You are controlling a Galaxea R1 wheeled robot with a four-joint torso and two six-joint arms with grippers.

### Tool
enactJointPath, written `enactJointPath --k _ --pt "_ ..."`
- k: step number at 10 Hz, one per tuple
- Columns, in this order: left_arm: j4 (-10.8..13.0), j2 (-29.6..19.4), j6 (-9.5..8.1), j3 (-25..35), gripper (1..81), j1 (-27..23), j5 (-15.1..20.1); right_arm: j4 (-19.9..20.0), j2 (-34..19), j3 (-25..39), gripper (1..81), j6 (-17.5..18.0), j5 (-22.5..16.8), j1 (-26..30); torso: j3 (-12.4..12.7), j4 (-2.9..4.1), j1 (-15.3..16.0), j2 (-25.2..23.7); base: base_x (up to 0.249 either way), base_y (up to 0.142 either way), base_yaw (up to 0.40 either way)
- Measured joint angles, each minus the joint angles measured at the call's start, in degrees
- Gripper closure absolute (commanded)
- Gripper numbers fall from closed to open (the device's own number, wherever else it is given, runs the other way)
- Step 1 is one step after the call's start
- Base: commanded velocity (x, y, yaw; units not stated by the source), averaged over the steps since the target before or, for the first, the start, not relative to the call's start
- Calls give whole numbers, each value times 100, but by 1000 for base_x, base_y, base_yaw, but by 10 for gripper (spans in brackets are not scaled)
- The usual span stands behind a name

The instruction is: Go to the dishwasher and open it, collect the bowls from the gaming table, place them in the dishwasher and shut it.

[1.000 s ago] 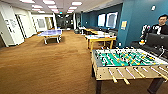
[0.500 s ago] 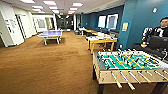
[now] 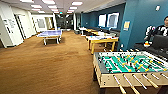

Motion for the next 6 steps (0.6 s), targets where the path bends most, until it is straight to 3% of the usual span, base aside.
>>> enactJointPath --k 5,6 --pt "2 -20 0 -11 10 20 9 0 41 4 10 0 -5 -16 0 0 0 -2 173 0 0" --pt "2 -23 0 -11 10 18 7 1 44 4 10 0 -5 -13 0 0 0 -2 174 72 0"
